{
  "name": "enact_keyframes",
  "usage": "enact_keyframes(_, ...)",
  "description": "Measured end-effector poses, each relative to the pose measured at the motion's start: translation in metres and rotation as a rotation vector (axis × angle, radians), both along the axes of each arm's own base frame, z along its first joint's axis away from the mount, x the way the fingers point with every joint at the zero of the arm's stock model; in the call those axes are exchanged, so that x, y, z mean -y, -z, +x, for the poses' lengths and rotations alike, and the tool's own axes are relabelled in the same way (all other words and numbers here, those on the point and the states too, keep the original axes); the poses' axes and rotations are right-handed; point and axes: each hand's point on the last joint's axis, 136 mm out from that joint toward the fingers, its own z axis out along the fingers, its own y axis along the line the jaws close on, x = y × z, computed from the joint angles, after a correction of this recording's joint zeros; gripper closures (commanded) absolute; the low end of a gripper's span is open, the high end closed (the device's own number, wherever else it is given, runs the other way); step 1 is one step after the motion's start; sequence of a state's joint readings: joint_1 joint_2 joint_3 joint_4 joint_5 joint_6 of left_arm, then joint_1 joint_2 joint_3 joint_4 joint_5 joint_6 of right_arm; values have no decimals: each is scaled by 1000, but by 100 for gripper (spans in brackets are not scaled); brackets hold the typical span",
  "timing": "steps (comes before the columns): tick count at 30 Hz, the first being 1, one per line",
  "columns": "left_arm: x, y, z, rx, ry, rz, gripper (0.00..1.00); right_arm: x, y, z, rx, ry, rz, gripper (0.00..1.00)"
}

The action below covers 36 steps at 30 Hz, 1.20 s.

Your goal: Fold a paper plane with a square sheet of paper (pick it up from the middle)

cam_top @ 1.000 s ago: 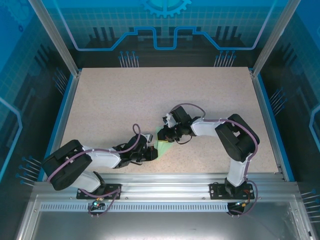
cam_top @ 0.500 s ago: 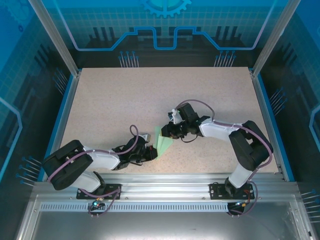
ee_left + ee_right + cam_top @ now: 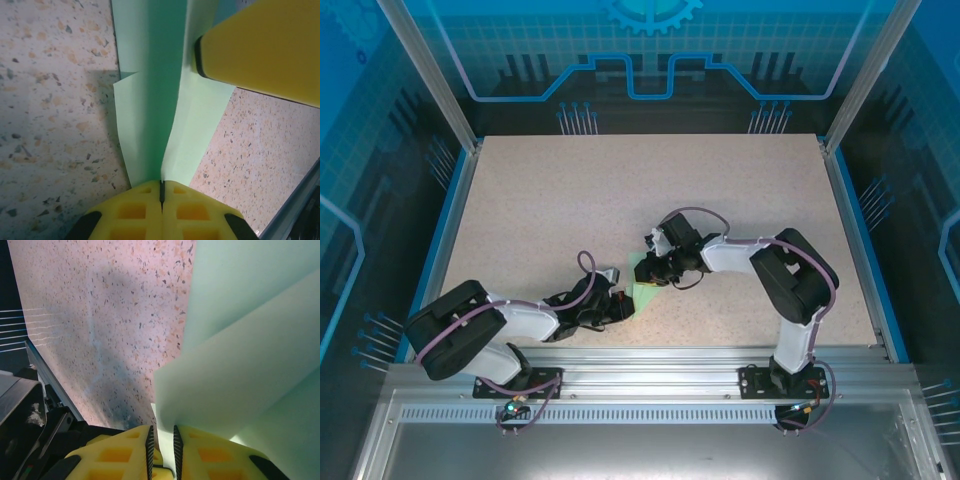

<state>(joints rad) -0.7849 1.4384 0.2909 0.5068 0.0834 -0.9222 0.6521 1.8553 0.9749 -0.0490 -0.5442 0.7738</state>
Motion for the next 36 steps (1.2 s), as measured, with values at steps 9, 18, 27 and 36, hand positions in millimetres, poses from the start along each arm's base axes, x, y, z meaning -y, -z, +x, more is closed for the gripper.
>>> enact_keyframes(9,-5,-6,2,26,-14,22,73,-2,4,0,-8,-6,6,80)
enact_keyframes(18,-12,-10,8,39,-19,70,67,-2,4,0,-7,-6,6,80)
enact_keyframes(27,-9,-11,15,41,-18,78,69,-2,3,0,-9,-8,9,80)
enact_keyframes(36,-7,-7,18,30,-18,83,70,-2,3,0,-8,-8,10,80)
